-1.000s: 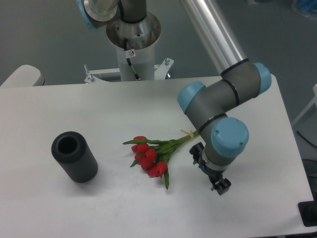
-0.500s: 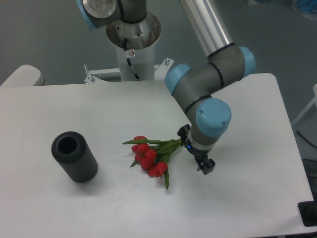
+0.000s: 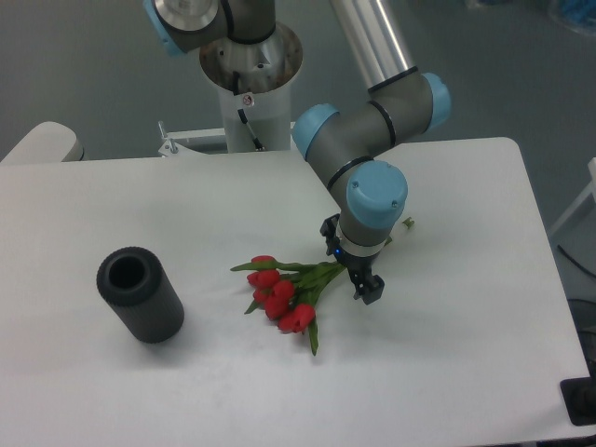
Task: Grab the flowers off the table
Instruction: 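Move the gripper over the stems of the red tulip bunch, then lower the gripper and close it on the tulip stems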
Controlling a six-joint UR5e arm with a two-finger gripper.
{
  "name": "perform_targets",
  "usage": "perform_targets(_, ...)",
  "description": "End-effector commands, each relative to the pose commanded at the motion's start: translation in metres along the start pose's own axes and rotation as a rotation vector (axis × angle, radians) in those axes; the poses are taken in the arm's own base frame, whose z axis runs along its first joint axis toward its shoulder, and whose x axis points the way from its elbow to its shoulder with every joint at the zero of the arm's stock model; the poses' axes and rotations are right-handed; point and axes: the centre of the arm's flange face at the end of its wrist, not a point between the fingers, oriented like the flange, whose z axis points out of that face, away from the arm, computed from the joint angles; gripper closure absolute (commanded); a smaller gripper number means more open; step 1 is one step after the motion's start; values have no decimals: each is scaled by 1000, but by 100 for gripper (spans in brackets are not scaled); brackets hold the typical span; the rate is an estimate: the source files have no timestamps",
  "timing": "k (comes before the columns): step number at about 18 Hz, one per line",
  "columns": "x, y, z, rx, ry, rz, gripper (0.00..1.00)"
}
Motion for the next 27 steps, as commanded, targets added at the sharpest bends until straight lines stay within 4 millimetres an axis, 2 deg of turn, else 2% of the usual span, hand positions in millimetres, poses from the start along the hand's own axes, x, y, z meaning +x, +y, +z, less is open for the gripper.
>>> perform_targets(8,18,-2,29,1,-8,-1,0)
perform_targets(12,23,-4,34,29,1,-17,1)
perform_targets(15,23,-4,34,29,1,-17,38)
perform_targets(16,23,-5,36,27,3,-15,46)
perform_targets(17,23,-5,35,26,-2,-15,51)
perform_targets(25,13,-1,23,22,-54,-20,53)
perform_targets(27,9,0,18,21,-66,-22,58)
